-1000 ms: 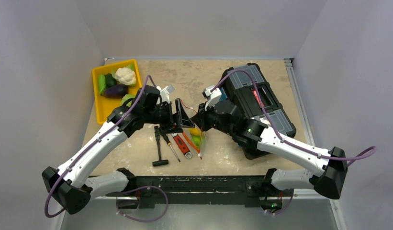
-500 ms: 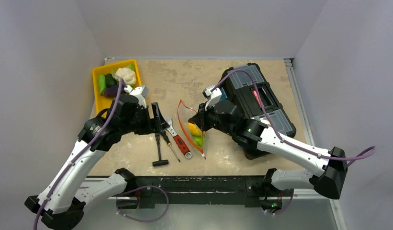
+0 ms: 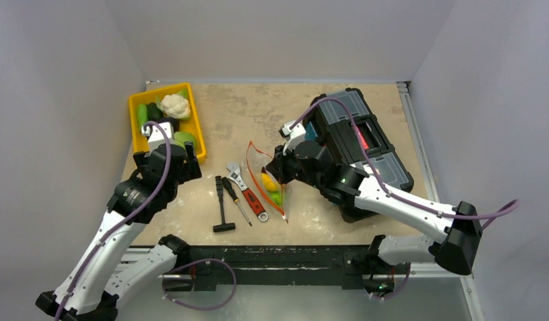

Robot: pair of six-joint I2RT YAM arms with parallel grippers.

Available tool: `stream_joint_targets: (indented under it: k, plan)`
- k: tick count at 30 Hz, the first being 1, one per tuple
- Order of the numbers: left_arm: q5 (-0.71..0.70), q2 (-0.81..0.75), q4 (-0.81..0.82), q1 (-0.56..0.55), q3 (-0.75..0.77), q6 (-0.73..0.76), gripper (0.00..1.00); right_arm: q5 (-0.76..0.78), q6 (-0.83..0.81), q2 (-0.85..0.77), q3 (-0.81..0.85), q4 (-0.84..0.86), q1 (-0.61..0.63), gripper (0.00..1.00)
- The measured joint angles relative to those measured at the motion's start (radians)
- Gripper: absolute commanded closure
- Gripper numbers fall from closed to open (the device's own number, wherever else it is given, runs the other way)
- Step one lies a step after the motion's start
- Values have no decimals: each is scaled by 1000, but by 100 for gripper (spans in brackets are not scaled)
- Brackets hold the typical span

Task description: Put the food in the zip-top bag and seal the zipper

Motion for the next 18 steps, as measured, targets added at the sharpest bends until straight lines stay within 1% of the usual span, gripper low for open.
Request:
stream_joint_targets:
  k: [2,4,8,10,13,16,18]
  plan:
    - [-23,22,75,48,-30,34,0,0,-6,5,0,1,0,100]
    - [-32,66,169,121,-47,50,0,0,-13,11,0,1,0,100]
    - [-4,187,330,277,-47,24,0,1,-34,30,3,2,0,100]
    - [50,270,385,372,-40,-27,0,0,-45,37,3,7,0,100]
    - [157,401,424,518,-6,-135,0,-2,-58,44,3,16,0,100]
    - [294,539,475,660,34,-252,0,-5,-70,50,3,27,0,100]
    - [382,614,505,729,49,-322,0,-5,-78,51,3,31,0,100]
